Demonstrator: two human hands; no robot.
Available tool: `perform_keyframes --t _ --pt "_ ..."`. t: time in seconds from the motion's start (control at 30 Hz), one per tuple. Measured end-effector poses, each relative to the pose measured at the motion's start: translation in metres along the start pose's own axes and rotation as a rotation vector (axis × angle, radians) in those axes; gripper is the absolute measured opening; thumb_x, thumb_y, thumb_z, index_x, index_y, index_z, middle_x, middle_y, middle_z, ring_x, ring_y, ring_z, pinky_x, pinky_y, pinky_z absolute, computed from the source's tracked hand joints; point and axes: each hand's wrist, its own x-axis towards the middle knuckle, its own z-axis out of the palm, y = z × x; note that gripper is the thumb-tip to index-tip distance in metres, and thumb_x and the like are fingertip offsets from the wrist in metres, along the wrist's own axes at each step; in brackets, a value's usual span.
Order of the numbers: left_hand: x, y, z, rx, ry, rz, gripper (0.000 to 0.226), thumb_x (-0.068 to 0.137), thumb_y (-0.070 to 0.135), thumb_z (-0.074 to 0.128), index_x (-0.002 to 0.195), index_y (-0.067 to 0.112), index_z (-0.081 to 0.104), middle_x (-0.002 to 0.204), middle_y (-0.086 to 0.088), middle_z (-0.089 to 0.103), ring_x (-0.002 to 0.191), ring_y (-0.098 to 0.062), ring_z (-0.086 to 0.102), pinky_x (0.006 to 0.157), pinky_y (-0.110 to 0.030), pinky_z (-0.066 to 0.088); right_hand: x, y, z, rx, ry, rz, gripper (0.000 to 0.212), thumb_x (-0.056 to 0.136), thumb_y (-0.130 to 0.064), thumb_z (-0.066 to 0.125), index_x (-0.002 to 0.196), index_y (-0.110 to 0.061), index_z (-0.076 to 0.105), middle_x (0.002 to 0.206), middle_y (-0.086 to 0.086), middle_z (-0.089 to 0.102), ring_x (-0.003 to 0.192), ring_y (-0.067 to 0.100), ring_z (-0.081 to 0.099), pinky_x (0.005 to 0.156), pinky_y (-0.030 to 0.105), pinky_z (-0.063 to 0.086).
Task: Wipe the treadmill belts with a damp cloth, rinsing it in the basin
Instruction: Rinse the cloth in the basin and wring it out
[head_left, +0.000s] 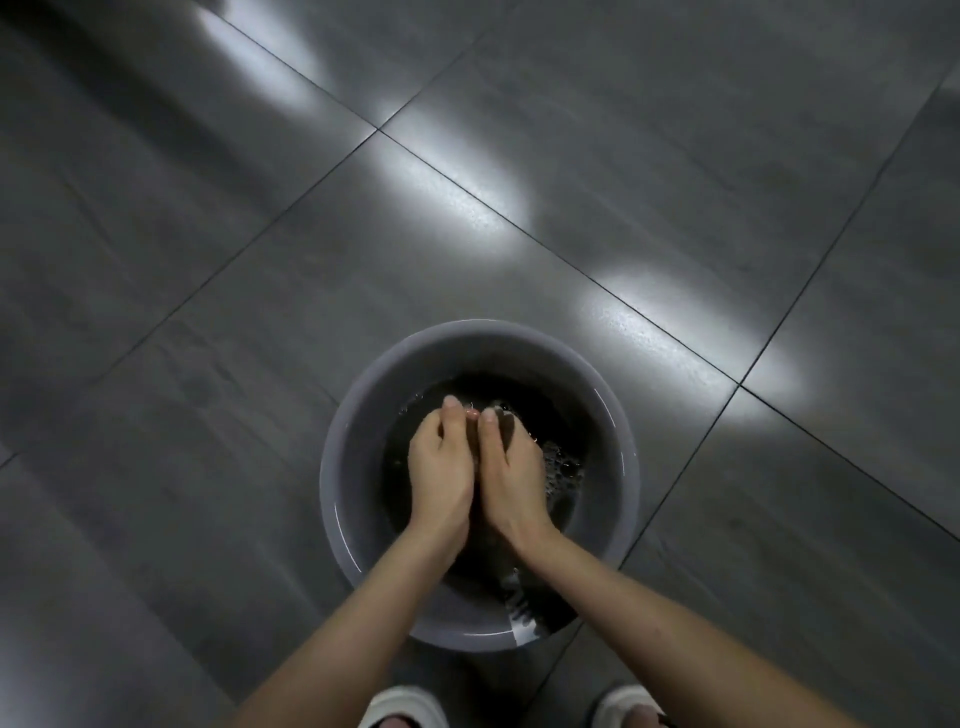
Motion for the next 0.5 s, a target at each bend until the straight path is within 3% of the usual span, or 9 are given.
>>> perform_keyframes --t 0.1,0.17,0.27,0.37,0.43,0.5 --pt "0.004 0.014 -0.011 0.067 -0.224 -0.204 0.036 0.093 0.046 0.049 0.103 0.015 0.063 0.098 -0.005 0.069 0.094 -0.017 0.065 0.085 -0.035 0.051 0.001 -0.022 -0.015 -0.004 -0.088 0.161 0.027 0.100 -0.035 0.037 0.087 -0.026 0.058 0.088 -0.005 0.064 0.086 0.009 0.061 0.076 0.026 0.046" --pt "0.000 0.030 -0.023 0.090 -0.335 -0.340 0.030 0.089 0.037 0.059 0.112 0.018 0.059 0.108 -0.005 0.065 0.101 -0.019 0.062 0.090 -0.038 0.051 0.004 -0.041 -0.033 0.103 -0.213 0.336 0.025 0.101 -0.035 0.037 0.096 -0.026 0.060 0.095 -0.003 0.064 0.096 0.015 0.060 0.079 0.027 0.047" --pt "-0.001 0.055 -0.047 0.167 -0.490 -0.366 0.038 0.081 0.020 0.070 0.117 0.022 0.058 0.112 -0.004 0.063 0.102 -0.022 0.062 0.092 -0.041 0.051 0.000 -0.069 -0.056 0.329 -0.356 0.668 0.031 0.100 -0.039 0.038 0.116 -0.026 0.059 0.109 0.004 0.061 0.101 0.025 0.060 0.074 0.038 0.056" --pt "-0.010 0.076 -0.058 0.376 -0.514 -0.361 0.037 0.076 0.015 0.076 0.110 0.021 0.063 0.104 0.000 0.066 0.098 -0.020 0.063 0.088 -0.037 0.052 -0.011 -0.084 -0.063 0.084 -0.323 0.565 0.023 0.100 -0.041 0.035 0.101 -0.032 0.056 0.102 -0.001 0.059 0.099 0.023 0.060 0.081 0.046 0.056" --pt "-0.023 0.091 -0.057 0.426 -0.447 -0.326 0.028 0.076 0.015 0.076 0.102 0.022 0.066 0.096 0.001 0.069 0.096 -0.019 0.064 0.087 -0.037 0.052 -0.024 -0.104 -0.065 0.138 -0.246 0.555 0.023 0.100 -0.039 0.034 0.101 -0.031 0.056 0.100 -0.003 0.060 0.095 0.018 0.061 0.084 0.042 0.054" --pt "-0.037 0.107 -0.059 0.394 -0.390 -0.288 0.032 0.077 0.016 0.077 0.106 0.021 0.065 0.101 0.000 0.068 0.098 -0.020 0.064 0.090 -0.040 0.052 -0.037 -0.124 -0.073 0.211 -0.203 0.622 0.028 0.100 -0.038 0.035 0.111 -0.023 0.056 0.109 0.005 0.060 0.101 0.025 0.061 0.081 0.044 0.056"
